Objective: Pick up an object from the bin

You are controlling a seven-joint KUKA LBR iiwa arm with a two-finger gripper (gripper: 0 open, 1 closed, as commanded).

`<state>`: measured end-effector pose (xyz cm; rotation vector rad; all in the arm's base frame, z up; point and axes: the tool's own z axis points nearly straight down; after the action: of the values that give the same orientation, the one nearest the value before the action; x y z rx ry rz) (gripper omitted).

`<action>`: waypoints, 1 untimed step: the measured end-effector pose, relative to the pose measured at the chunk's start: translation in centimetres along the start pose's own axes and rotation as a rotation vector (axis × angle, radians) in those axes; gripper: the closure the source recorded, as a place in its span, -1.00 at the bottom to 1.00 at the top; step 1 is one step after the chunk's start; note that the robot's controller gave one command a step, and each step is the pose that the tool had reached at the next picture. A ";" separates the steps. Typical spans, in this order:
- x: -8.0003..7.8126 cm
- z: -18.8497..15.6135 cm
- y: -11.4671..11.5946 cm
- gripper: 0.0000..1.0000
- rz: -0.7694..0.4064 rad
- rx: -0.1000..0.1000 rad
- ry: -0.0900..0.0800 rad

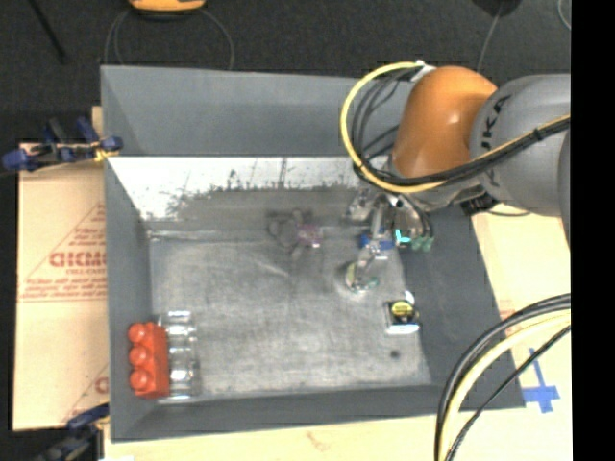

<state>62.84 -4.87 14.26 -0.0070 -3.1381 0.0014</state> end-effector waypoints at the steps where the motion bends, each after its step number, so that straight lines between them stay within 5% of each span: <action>1: 5.0 4.4 -4.4 -1.00 -0.429 0.002 -0.016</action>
Offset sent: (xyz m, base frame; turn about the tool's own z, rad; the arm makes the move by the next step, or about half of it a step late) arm -0.0530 -0.0426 -0.0469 -0.4327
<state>57.81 -9.30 9.87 0.6640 -3.0829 0.0037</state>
